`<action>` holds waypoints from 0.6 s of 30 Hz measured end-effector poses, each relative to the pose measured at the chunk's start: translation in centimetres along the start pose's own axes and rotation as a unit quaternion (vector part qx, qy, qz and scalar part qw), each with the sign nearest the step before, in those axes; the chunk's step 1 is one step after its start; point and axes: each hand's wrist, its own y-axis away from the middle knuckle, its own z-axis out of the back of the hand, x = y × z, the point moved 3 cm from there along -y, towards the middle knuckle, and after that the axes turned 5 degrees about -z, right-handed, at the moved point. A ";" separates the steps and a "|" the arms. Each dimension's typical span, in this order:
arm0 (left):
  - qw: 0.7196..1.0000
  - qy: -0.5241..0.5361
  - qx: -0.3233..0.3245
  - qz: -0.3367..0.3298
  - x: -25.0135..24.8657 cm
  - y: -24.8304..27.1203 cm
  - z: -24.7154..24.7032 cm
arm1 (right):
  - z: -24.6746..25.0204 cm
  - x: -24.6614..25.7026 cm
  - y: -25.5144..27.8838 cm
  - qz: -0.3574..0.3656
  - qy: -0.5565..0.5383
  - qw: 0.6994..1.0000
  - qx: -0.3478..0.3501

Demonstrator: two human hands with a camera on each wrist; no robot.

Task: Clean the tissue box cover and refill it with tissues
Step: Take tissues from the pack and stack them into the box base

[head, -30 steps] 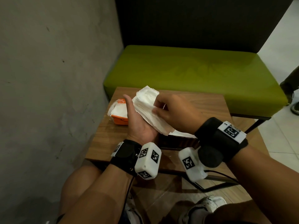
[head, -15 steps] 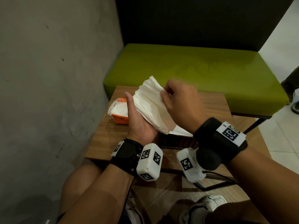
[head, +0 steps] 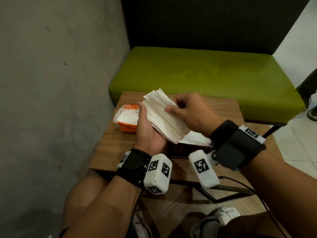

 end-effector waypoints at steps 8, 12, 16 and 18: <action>0.999 -0.020 -0.030 -0.013 -0.2 0.3 -0.3 | 0.7 1.7 0.5 0.107 0.100 0.978 -0.150; 0.999 -0.028 -0.035 -0.010 -0.3 0.2 -0.4 | -1.8 1.7 0.9 0.139 0.209 0.966 -0.070; 0.999 -0.009 -0.036 -0.011 -0.3 -0.1 -0.2 | -3.0 1.5 1.4 0.138 0.208 0.968 -0.028; 1.000 0.005 -0.019 -0.024 -0.4 -0.1 -0.1 | -2.8 1.4 1.5 0.125 0.199 0.972 -0.018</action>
